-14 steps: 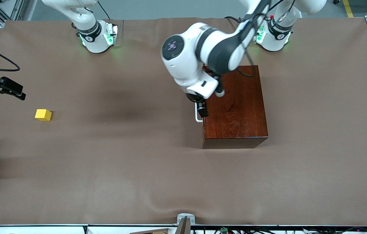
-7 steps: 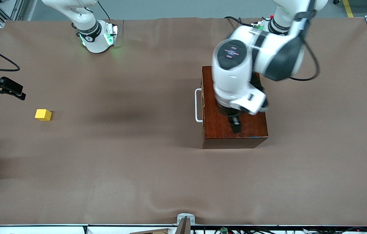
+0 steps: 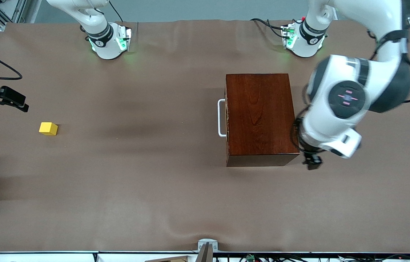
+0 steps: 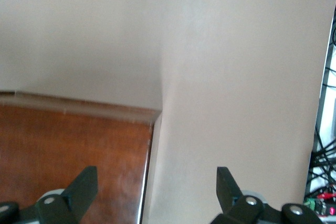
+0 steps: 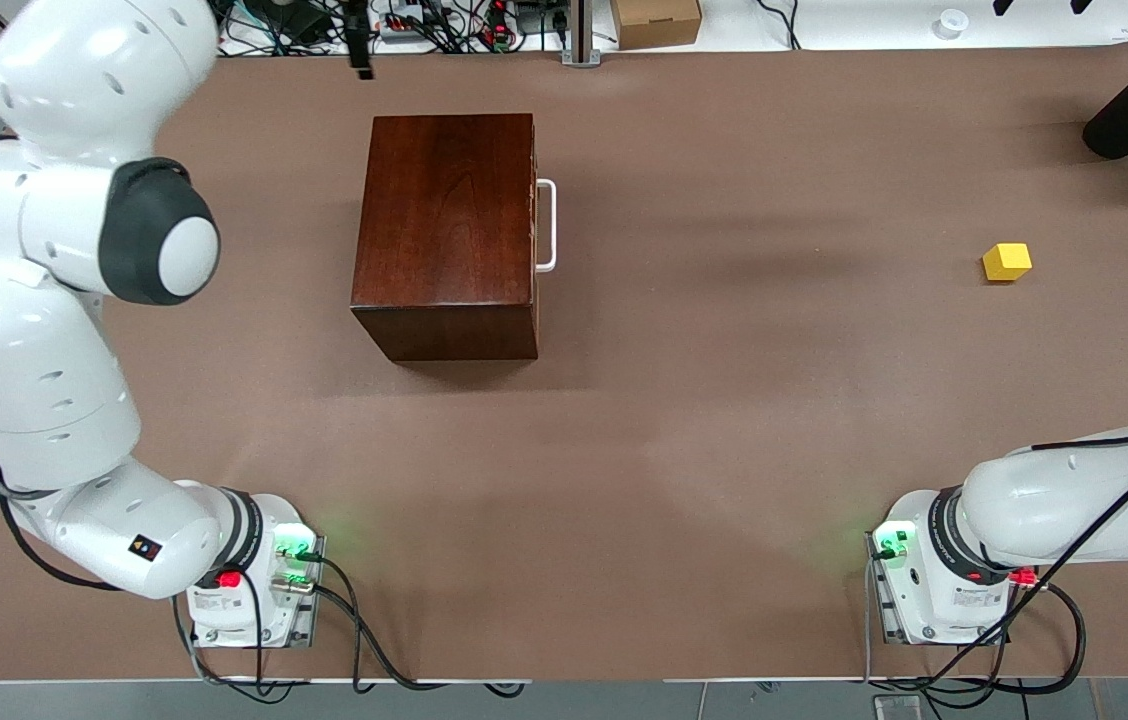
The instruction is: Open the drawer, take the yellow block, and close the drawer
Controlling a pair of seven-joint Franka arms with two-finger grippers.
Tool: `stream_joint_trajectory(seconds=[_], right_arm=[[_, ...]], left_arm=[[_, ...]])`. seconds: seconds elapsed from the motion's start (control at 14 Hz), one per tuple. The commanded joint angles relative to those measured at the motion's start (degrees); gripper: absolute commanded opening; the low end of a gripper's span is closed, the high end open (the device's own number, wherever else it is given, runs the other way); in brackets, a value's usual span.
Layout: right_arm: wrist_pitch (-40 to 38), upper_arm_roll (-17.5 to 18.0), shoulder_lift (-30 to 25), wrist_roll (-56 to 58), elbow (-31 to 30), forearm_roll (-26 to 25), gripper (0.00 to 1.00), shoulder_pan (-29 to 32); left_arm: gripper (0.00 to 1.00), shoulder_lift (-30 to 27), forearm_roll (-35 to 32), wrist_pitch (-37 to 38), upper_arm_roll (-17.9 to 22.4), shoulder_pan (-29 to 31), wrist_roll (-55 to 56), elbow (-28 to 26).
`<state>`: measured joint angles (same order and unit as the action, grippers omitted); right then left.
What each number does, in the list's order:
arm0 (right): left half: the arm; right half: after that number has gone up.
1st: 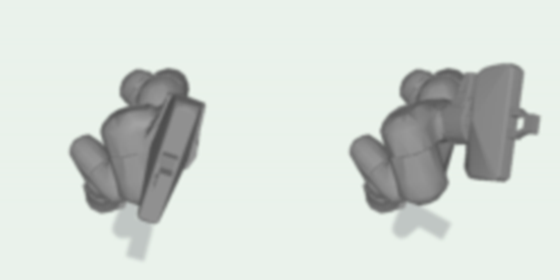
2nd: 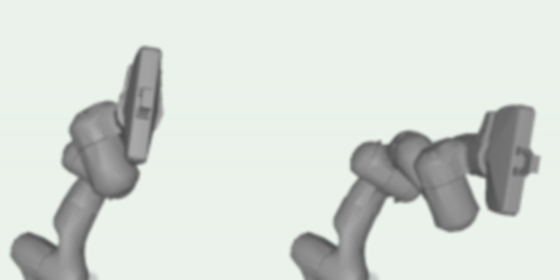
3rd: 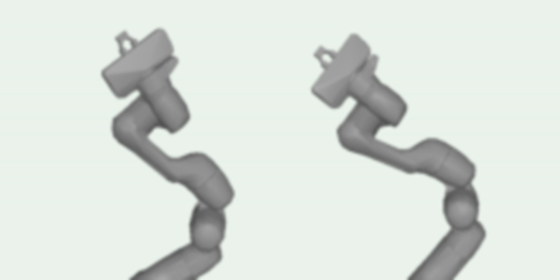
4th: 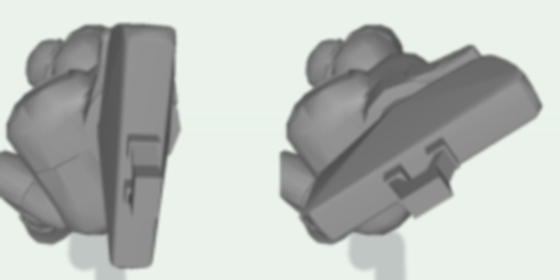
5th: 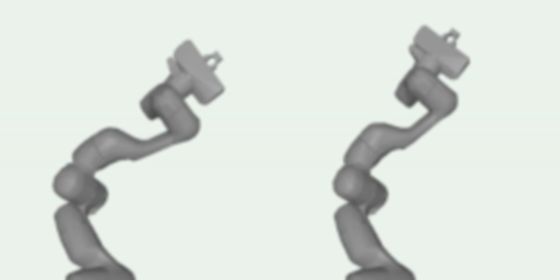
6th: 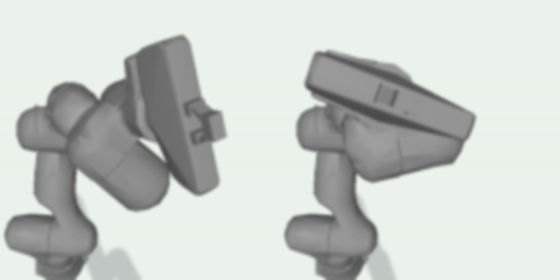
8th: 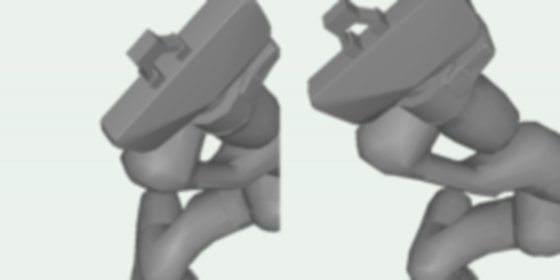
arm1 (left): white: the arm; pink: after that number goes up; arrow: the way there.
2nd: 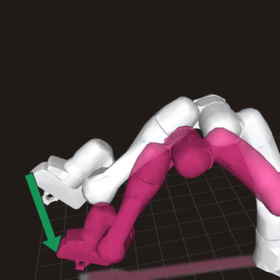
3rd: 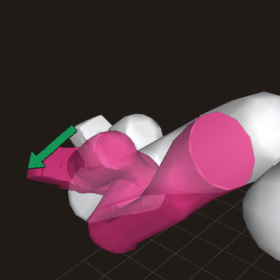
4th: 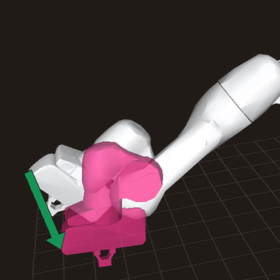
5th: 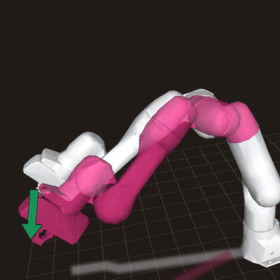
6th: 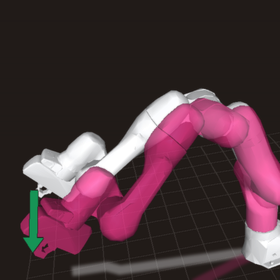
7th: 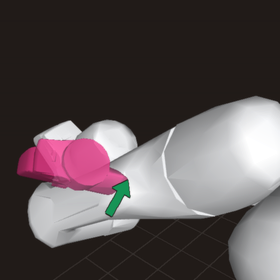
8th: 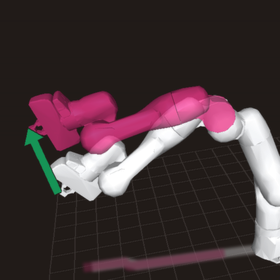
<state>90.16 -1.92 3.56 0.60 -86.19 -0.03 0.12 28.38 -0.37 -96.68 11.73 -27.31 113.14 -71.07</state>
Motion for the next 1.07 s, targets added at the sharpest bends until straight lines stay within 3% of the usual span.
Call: stream_joint_trajectory(seconds=[0.0,0.5,1.0], right_arm=[[-0.25,0.43,-0.48,-0.34,-0.03,-0.41,1.0,0.5],[0.02,0.43,-0.22,-0.42,-0.12,0.21,1.0,0.58],[-0.42,0.52,-0.31,-5.17,-0.38,0.39,1.0,0.41]], left_arm=[[1.0,-4.38,2.29,0.26,-0.66,3.04,-7.11,-4.78],[1.0,-12.02,5.2,0.62,-0.66,9.11,-24.35,-13.82],[1.0,-22.21,7.84,0.61,-0.66,17.37,-50.52,-24.46]])
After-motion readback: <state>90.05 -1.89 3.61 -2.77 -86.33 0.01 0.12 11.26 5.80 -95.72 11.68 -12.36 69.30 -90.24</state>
